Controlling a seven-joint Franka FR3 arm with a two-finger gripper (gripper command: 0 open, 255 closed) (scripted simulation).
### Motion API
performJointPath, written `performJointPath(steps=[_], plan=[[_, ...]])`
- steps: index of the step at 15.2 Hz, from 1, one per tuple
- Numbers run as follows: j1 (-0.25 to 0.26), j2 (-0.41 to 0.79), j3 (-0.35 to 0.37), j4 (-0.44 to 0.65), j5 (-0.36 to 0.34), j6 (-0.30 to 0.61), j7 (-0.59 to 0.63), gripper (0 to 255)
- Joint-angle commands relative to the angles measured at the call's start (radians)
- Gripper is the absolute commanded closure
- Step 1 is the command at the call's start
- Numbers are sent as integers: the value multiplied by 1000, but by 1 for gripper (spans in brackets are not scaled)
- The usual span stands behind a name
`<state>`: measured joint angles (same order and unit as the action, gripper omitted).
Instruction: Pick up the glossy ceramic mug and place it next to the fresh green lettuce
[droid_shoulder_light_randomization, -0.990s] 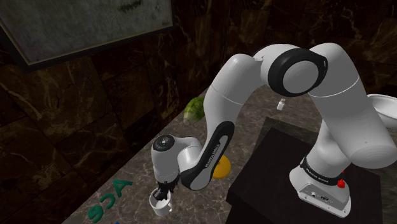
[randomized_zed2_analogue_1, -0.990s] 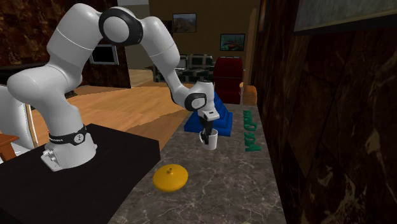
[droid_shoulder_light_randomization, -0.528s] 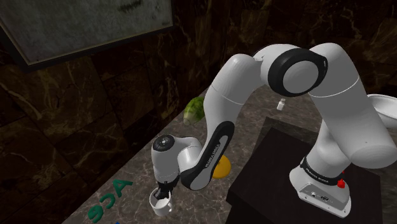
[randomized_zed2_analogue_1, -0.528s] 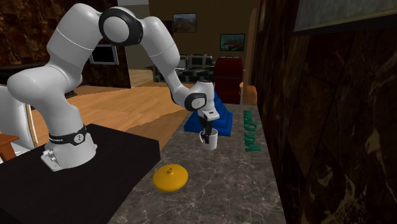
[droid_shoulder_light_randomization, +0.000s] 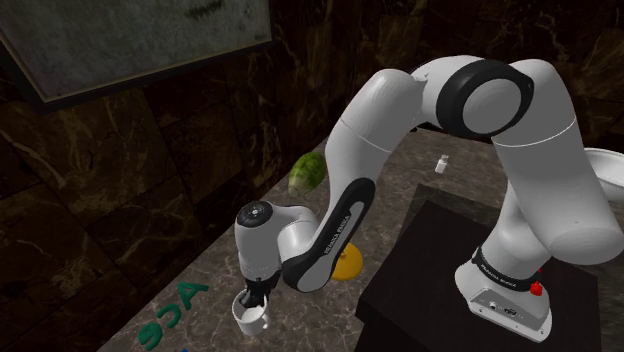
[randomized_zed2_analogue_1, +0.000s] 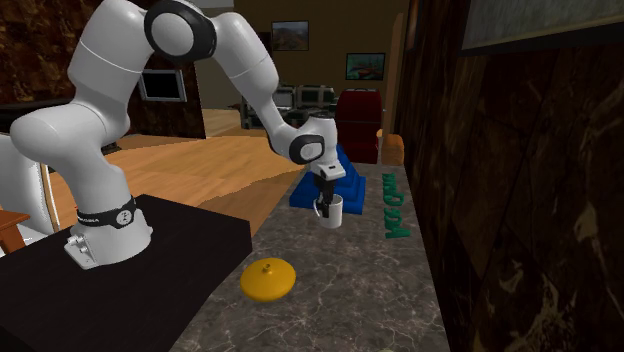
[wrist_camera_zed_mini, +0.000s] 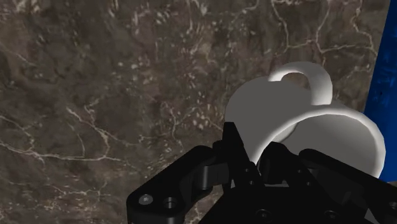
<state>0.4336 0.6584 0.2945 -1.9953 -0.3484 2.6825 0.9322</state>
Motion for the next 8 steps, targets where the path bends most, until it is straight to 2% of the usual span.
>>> performJointPath(steps=[1, 8], plan=[[-9, -22, 10, -7, 9, -15, -7, 255], [-37, -101, 48, -26, 44, -76, -31, 255]])
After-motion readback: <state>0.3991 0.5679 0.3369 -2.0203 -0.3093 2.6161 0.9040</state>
